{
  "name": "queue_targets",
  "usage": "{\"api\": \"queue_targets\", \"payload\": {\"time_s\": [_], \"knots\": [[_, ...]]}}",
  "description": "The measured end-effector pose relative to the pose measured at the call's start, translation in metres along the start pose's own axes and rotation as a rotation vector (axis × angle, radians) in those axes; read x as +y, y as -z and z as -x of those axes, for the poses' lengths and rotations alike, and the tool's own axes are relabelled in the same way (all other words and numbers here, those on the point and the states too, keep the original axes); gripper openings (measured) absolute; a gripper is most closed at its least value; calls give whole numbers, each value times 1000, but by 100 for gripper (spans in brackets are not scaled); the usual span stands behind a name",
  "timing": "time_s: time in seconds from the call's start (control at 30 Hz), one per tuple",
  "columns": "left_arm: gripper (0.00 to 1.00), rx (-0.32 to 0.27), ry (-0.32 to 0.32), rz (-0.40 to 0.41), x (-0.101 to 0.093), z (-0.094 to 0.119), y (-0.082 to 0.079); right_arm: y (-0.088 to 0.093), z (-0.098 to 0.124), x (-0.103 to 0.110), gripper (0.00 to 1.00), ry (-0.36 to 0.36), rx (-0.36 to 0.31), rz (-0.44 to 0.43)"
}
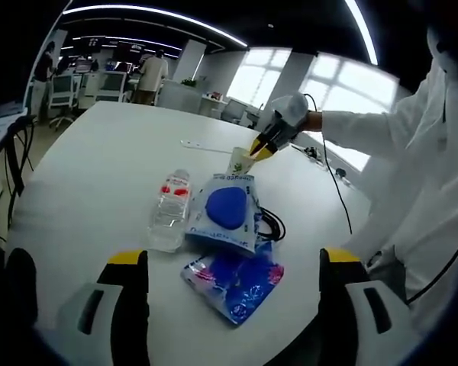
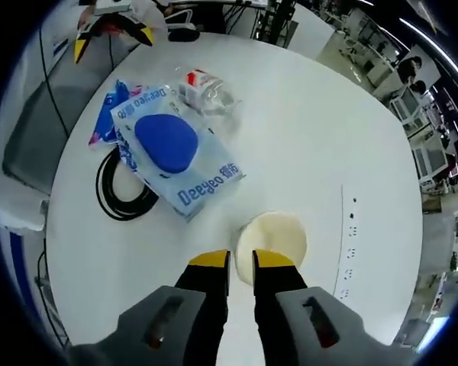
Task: Arrange the tabletop items into an orderly group along one side of the table until the central work area is clear of visible clutter.
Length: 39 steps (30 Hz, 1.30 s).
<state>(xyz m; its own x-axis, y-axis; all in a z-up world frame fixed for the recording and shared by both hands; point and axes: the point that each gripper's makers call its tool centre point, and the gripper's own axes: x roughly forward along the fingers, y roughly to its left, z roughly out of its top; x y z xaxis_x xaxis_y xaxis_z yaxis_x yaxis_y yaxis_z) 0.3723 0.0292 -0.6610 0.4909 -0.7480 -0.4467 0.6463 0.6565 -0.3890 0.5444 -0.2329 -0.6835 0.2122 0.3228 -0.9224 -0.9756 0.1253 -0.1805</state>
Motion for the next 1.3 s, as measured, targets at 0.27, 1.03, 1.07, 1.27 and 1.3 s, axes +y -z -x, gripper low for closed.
{"api": "queue_targets", "payload": {"time_s": [0.27,1.03,1.07,1.27,1.3], "knots": [[96,1,1,-12,-1,-2,-4,3,16,0,17,63,-77,-137],[95,7,17,-28,-15,-14,-14,-8,56,18,24,162,-481,-697],[95,6,18,-28,-16,-15,-15,-8,57,19,25,166,-486,-704],[95,-4,10,-19,-18,-17,-20,-12,61,27,28,160,-575,-812],[95,0,6,-15,-18,-17,-20,-12,62,29,28,162,-585,-835]]}}
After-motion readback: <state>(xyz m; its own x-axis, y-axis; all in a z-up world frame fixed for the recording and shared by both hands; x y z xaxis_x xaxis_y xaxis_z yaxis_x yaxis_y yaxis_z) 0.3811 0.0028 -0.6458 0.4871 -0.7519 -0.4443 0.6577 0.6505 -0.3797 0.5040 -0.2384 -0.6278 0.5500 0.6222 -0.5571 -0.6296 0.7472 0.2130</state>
